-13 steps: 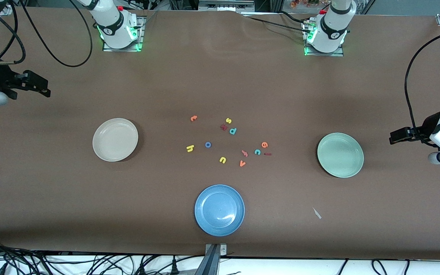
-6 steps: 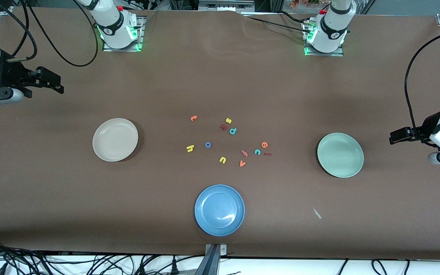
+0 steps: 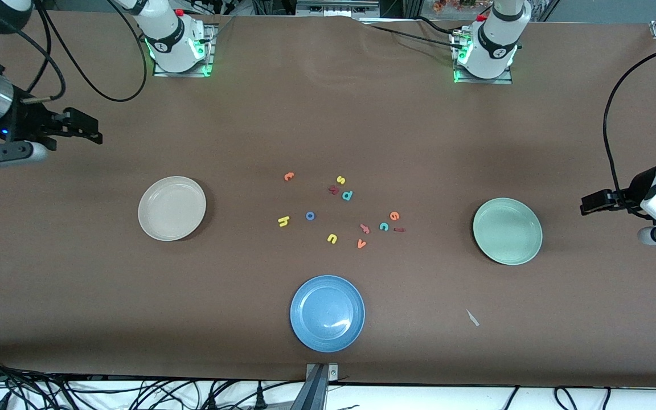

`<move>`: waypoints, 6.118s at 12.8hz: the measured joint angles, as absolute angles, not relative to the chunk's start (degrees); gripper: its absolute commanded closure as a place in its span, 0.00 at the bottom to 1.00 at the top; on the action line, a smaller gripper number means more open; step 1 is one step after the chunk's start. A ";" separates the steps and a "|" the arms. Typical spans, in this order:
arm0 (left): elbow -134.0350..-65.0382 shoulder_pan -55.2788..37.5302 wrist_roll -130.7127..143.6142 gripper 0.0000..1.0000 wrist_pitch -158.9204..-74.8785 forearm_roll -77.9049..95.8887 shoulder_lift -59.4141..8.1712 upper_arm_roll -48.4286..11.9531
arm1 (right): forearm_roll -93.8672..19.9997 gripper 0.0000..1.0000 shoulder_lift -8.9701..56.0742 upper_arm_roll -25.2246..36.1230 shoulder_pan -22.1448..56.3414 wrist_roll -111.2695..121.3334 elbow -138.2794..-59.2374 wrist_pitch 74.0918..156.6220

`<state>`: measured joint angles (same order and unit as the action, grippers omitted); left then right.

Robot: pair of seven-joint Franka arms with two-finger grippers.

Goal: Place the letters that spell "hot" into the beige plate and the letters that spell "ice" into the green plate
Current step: 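Move the right gripper and the left gripper toward the scattered letters, then grasp the yellow letter with the right gripper while the left gripper grasps orange letter, then carry the yellow letter onto the cream plate and open the right gripper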

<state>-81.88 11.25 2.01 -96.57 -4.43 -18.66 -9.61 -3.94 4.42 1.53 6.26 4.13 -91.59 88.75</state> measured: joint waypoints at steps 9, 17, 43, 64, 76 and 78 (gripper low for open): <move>-81.82 11.25 2.01 0.00 -96.57 -4.43 -18.65 -9.61 | -4.96 0.00 12.88 -2.58 9.90 -0.78 -84.08 89.76; -82.08 8.73 2.96 0.00 -96.50 -4.41 -18.79 -9.88 | -5.77 0.00 17.08 -4.02 17.79 -17.72 -83.54 97.97; -100.30 -11.16 36.87 0.01 -124.13 1.39 -29.78 -13.07 | 2.79 0.05 44.25 -6.36 27.90 -34.43 -90.17 135.37; -104.08 -15.09 47.55 0.31 -144.17 1.38 -38.67 -14.16 | 3.44 0.96 44.02 -5.48 27.14 -32.28 -88.65 132.92; -104.31 -14.59 42.58 0.53 -144.14 1.38 -38.71 -13.77 | 2.93 0.50 17.44 -3.99 4.53 4.08 -112.24 120.28; -104.37 -14.59 42.10 0.51 -144.14 1.38 -38.71 -13.76 | 2.92 0.27 16.14 -3.93 4.58 4.13 -114.71 120.58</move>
